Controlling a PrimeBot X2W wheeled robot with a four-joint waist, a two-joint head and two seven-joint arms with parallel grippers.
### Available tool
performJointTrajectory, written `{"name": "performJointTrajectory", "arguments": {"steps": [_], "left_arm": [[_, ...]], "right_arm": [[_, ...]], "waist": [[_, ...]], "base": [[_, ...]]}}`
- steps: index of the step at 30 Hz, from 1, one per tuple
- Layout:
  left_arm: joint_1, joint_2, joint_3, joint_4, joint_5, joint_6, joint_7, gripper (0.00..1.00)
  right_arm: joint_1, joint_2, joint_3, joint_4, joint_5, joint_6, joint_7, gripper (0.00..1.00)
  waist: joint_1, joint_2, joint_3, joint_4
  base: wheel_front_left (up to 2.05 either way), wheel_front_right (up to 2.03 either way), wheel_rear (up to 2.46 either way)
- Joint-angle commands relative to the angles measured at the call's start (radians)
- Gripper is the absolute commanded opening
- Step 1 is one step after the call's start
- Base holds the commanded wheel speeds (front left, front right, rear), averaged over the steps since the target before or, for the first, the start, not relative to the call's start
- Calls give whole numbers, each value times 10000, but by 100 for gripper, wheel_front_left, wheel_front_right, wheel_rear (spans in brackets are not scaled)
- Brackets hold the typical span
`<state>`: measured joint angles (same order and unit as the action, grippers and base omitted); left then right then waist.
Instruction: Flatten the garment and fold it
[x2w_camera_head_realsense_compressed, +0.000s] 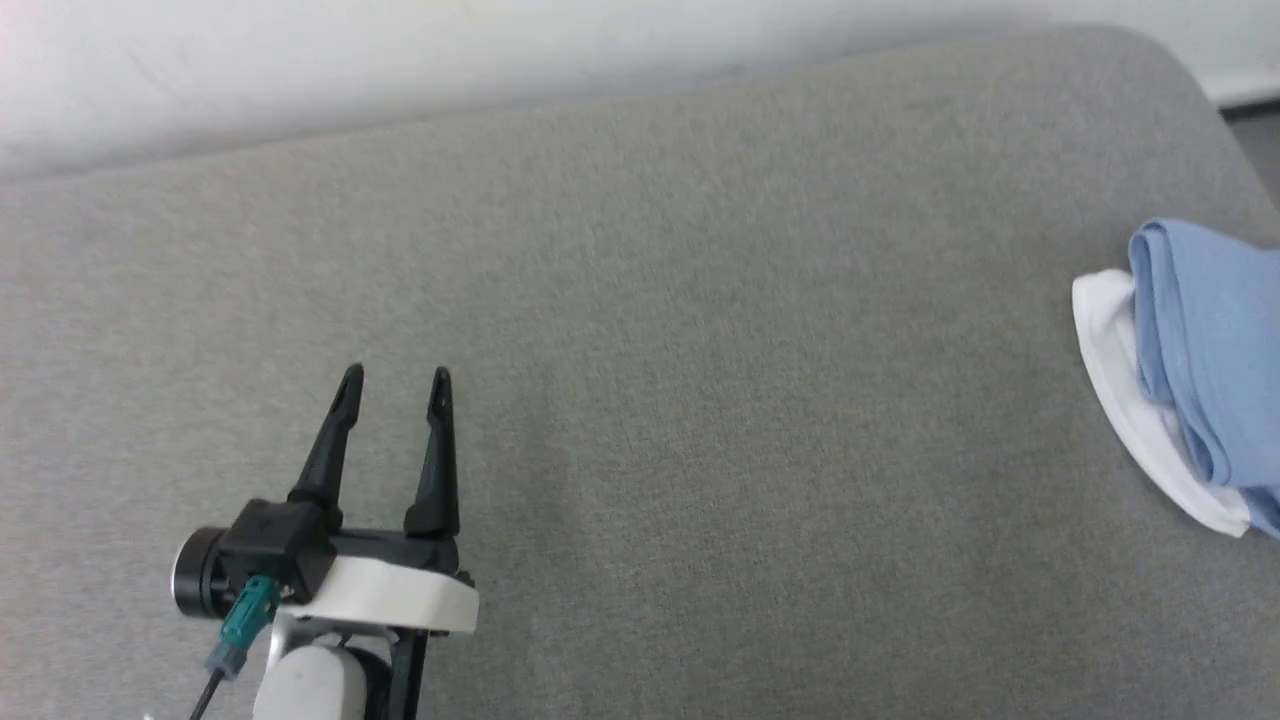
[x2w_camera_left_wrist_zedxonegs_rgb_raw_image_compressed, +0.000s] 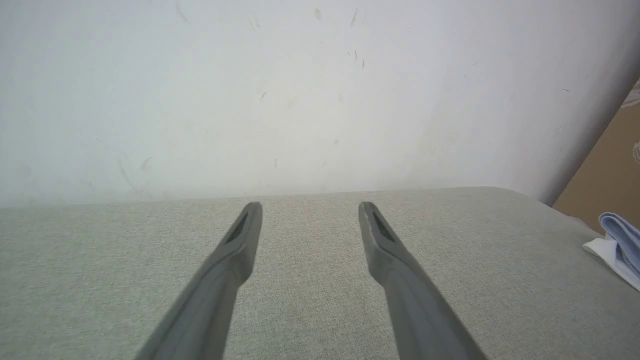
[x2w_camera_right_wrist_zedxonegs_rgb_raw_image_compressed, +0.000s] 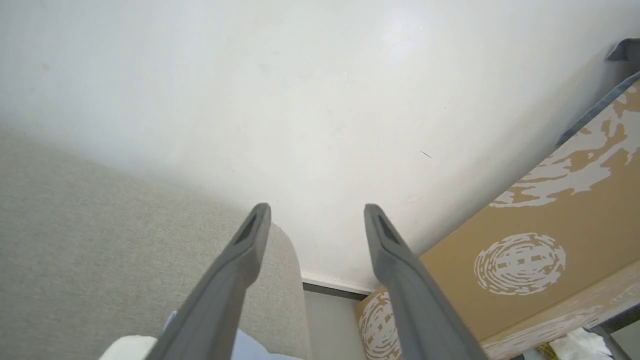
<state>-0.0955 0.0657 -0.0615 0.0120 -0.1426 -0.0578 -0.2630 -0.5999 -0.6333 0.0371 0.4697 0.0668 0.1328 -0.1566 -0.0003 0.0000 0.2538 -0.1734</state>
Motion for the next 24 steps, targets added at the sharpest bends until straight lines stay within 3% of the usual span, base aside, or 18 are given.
{"name": "performJointTrajectory", "arguments": {"steps": [1,11,16,24], "left_arm": [[195,-40,122,27,17,120,12,100],[852,-93,366,64,51,204,12,100],[1049,-114,276,208,95,229,12,100],[1250,-132,229,335,158,330,12,100]], "right_arm": [[491,470,-293,-528,187,-21,-141,100],[3101,3636,-1664,-3912,459,-21,-116,100],[4508,5010,-1787,-4856,378,-21,-64,100],[5909,5612,-1190,-4678,546,-21,-314,100]], "waist": [[3,0,-1178,517],[3,0,-1873,1094],[3,0,-2007,1314],[3,0,-2151,1528]], "base": [[0,0,0],[0,0,0],[0,0,0],[0,0,0]]}}
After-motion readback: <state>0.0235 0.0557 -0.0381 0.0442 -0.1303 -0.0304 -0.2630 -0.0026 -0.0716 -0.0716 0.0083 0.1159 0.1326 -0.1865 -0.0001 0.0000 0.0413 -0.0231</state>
